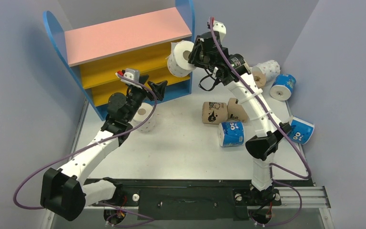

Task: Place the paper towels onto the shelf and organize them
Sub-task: Place the paper towel on the shelf.

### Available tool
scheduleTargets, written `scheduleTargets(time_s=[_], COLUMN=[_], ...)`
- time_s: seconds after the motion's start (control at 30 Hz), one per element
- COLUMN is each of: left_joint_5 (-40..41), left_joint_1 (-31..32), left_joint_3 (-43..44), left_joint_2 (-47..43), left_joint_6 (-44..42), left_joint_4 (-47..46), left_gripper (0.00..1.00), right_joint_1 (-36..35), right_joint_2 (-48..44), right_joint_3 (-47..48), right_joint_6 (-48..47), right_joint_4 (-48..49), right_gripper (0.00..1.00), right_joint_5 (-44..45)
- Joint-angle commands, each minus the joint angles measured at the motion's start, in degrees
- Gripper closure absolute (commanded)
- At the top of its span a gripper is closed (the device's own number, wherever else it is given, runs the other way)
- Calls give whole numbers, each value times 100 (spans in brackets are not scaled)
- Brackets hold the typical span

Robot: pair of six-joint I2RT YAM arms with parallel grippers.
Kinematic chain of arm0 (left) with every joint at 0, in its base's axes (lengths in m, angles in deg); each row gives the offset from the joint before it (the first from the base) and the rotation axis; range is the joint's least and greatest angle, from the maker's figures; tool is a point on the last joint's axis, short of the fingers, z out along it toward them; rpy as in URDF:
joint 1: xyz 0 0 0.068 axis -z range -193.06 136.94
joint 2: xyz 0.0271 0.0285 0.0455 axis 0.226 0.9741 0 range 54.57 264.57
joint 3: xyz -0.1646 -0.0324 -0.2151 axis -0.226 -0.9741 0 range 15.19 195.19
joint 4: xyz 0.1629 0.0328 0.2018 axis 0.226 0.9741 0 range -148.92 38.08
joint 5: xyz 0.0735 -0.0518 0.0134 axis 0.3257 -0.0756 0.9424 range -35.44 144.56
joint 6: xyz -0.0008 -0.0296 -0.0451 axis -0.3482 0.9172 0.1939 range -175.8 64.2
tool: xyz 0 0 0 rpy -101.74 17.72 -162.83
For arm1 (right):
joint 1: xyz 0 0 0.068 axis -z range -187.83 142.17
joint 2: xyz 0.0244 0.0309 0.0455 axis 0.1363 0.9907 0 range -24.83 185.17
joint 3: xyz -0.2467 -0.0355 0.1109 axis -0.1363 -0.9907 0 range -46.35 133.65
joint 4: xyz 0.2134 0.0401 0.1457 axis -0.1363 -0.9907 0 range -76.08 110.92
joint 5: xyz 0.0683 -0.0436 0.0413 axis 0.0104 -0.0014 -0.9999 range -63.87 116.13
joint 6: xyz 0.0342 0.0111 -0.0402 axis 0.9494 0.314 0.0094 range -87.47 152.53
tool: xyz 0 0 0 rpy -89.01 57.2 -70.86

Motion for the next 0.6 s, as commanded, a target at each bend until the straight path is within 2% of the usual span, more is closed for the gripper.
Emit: scheduleTargets(time_s=[0.0, 0.23, 0.57], left_joint_5=[-412, -822, -808], left_joint_1=[25, 25, 33], left_joint_3=[335, 474, 603], left_joint_2=[182, 672, 1184], left_joint_6=[-323, -453, -573], left_joint_4=[-563, -1056, -1426], left_gripper=[4, 4, 4], right_joint_1=[52, 69, 70], right_joint_2=[150, 244, 59], right_joint_3=[340, 330, -181], right_joint_6=[214, 344, 281], right_joint_4=[496, 536, 637], right_gripper=[70, 69, 69], right_joint_5=[-36, -192, -130])
